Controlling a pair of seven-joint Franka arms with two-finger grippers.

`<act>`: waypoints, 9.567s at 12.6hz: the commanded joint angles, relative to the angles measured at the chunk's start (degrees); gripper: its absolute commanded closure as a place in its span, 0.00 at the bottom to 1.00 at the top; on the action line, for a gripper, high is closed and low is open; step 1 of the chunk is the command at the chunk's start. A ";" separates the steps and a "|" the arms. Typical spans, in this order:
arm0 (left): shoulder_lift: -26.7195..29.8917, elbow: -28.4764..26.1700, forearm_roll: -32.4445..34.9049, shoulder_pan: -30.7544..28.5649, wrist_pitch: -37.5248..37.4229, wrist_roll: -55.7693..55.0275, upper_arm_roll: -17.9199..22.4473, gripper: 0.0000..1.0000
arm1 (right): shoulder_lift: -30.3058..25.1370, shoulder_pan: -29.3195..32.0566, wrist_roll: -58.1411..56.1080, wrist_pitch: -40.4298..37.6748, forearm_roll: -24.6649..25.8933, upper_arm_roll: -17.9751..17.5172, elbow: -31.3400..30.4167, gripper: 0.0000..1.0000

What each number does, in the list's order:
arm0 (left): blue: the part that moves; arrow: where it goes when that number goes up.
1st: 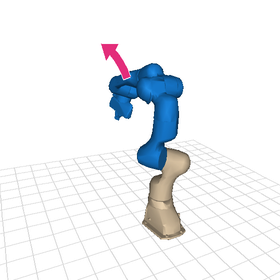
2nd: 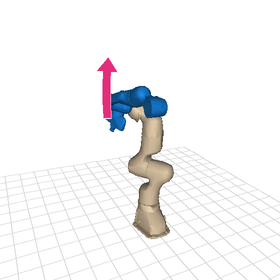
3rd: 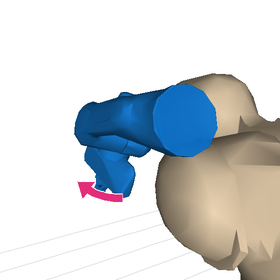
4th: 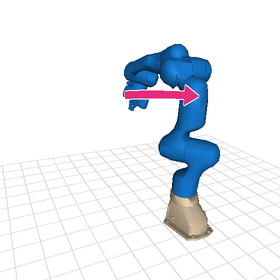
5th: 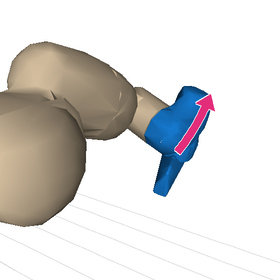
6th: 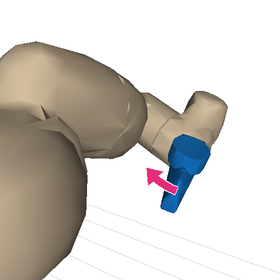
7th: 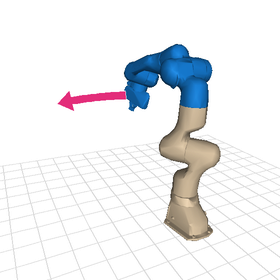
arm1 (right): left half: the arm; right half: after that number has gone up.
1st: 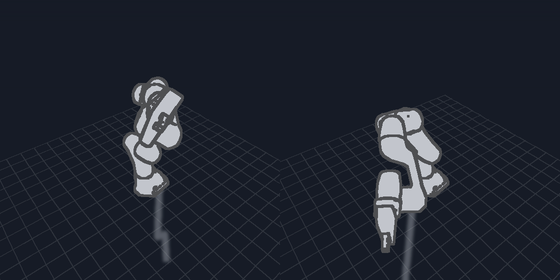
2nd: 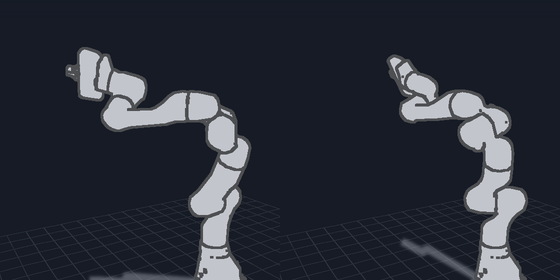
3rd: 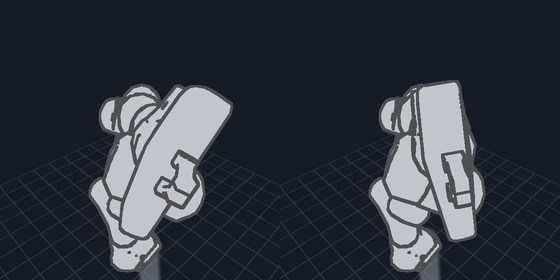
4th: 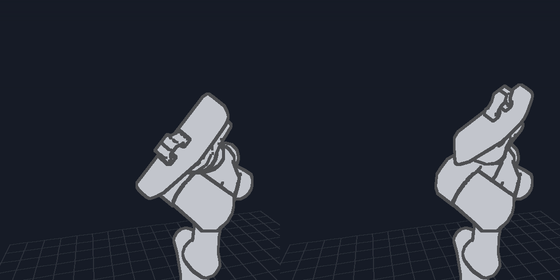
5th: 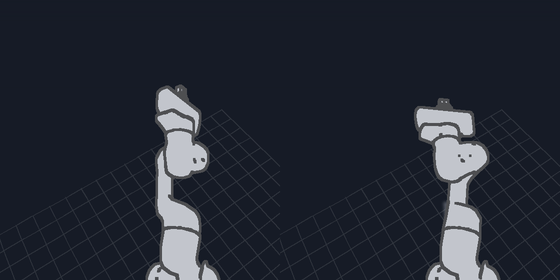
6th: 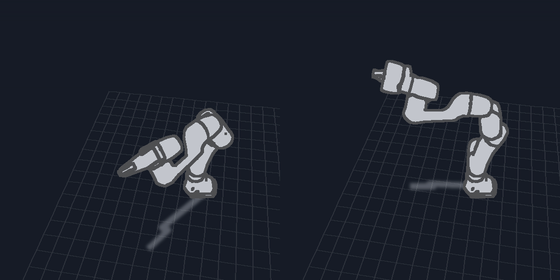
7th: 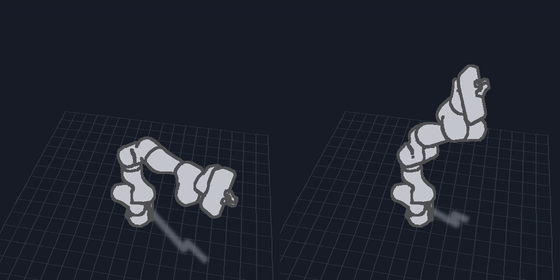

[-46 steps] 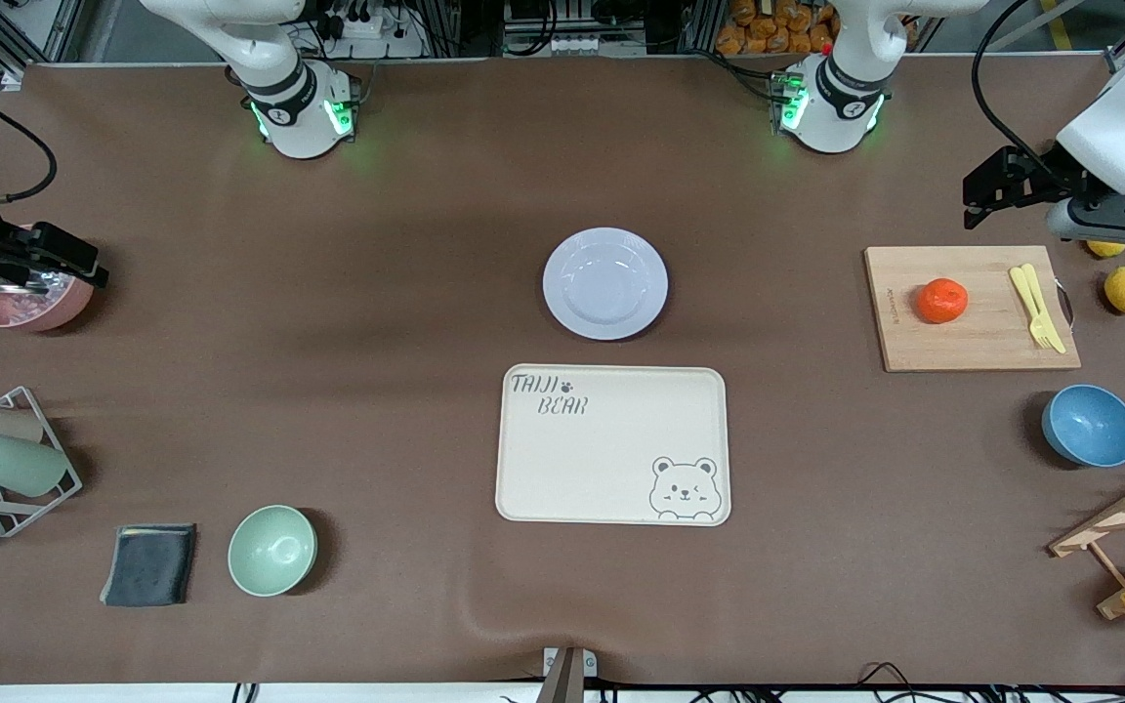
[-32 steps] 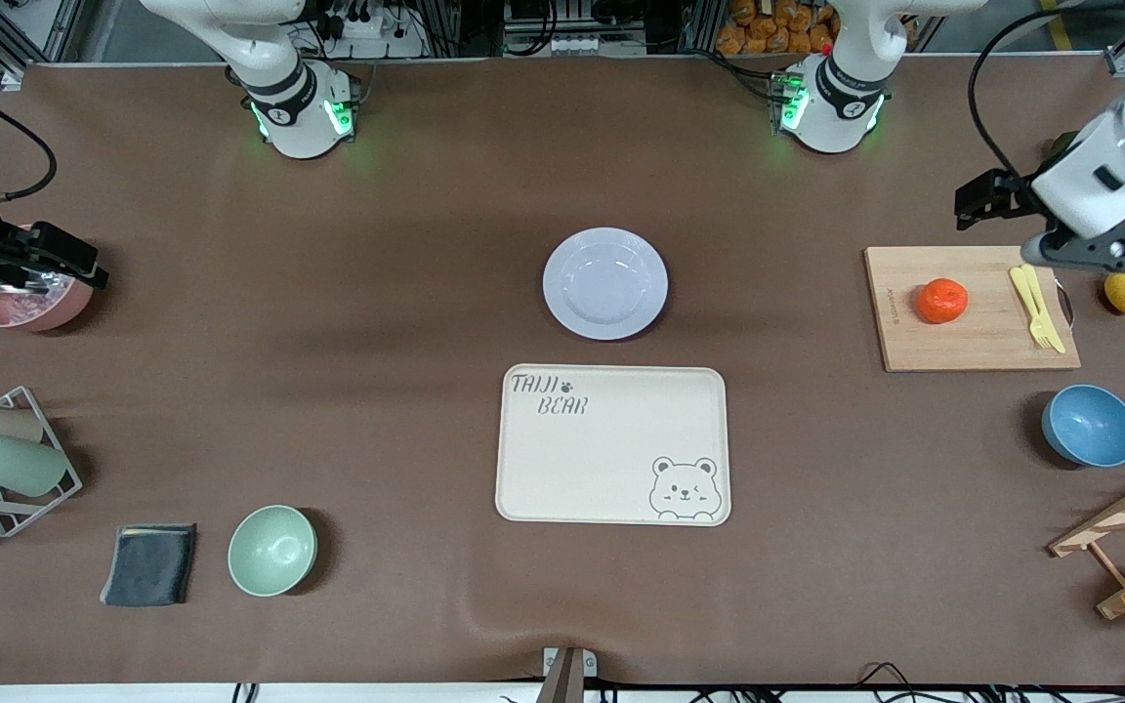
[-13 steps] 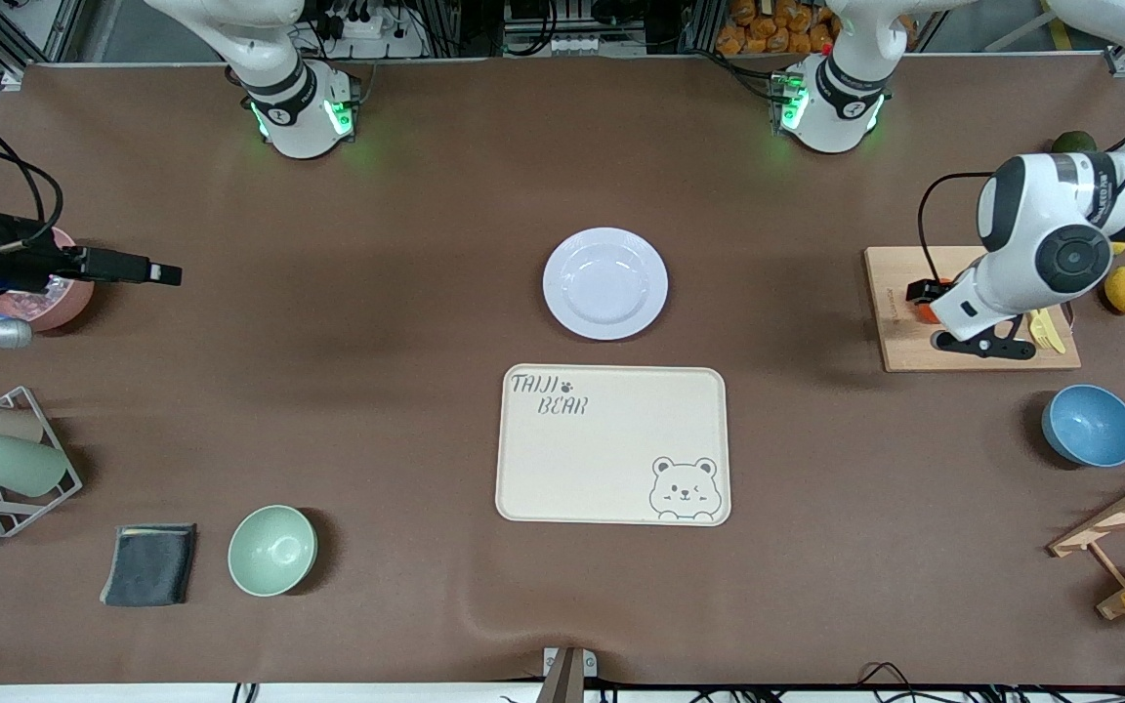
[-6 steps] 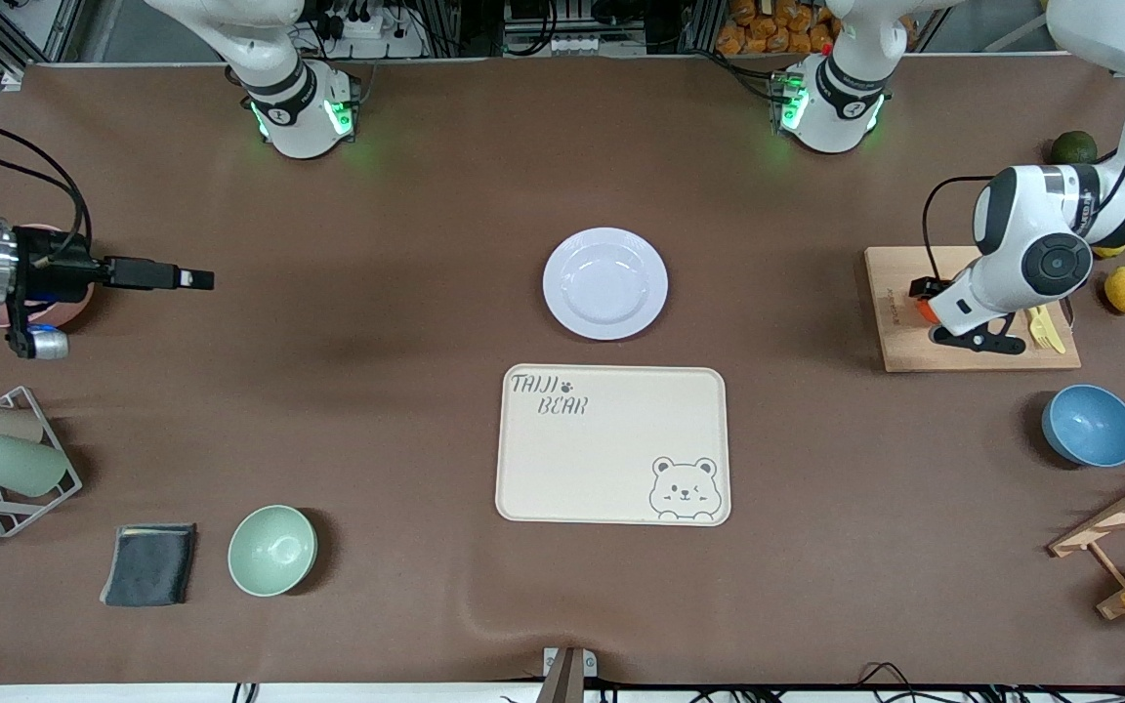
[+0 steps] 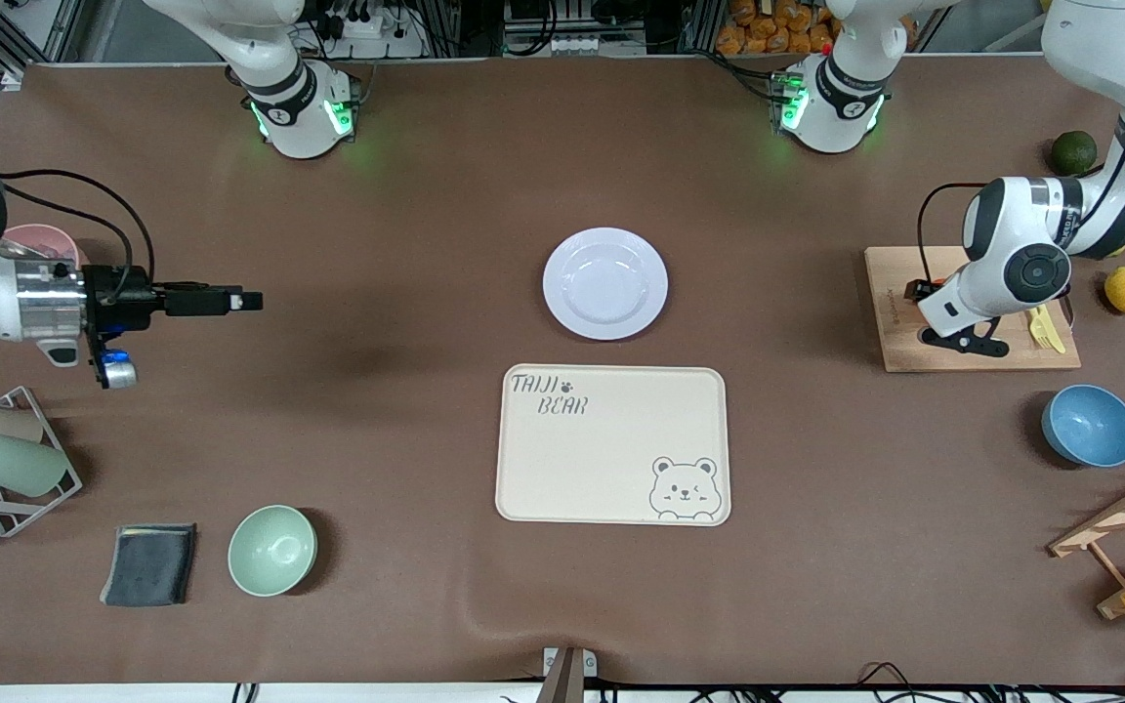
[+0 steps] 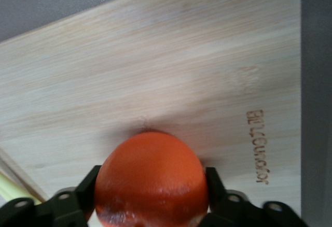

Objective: Place orange and plate with both arms
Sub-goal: 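Grasp the orange with the left gripper while the right gripper reaches forward, then carry the orange with the left gripper over the white plate, then release the orange onto the plate and raise the left gripper, then hook the right gripper onto the white plate's rim, then drag the plate with the right gripper onto the bear tray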

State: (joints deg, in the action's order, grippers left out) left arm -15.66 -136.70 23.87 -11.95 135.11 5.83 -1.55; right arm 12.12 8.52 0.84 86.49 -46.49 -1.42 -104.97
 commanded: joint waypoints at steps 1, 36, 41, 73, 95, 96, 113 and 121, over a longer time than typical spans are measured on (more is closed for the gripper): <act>2.02 -0.06 1.62 -0.44 0.60 2.07 -0.65 0.81 | -1.40 -0.70 -1.45 2.80 -2.38 0.10 -4.70 0.00; -27.14 42.66 -15.17 35.68 -21.47 -54.26 -27.45 0.83 | -3.33 -32.08 -36.97 50.09 -47.12 -0.07 -34.42 0.00; -28.03 42.66 -14.38 37.61 -19.53 -56.09 -25.87 0.00 | -3.07 -34.10 -37.40 52.02 -49.05 0.02 -34.33 0.00; 18.82 48.28 -23.50 18.02 -52.23 -1.26 0.93 0.00 | 14.86 -51.67 -64.39 52.38 -89.38 0.02 -25.11 0.40; 19.08 47.40 -23.70 18.72 -52.49 -5.66 -0.74 0.00 | 7.75 -52.38 -62.46 52.03 -98.97 -1.48 -23.70 1.00; 19.08 47.40 -23.70 18.72 -52.49 -5.66 -0.82 0.00 | 7.83 -51.25 -62.45 52.03 -98.97 -1.39 -22.92 1.00; 19.00 47.49 -23.43 18.72 -52.32 -5.66 -2.41 0.00 | 31.83 -42.98 -58.50 64.86 -97.48 -0.86 9.96 1.00; 19.00 47.49 -23.43 18.80 -52.23 -5.75 -2.58 0.00 | 32.09 -42.19 -56.93 68.28 -93.28 -0.86 10.14 0.19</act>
State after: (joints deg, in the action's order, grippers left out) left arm 2.90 -89.36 0.51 6.68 83.25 1.01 -3.89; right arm 43.39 -34.47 -57.64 153.04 -142.76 -1.76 -96.60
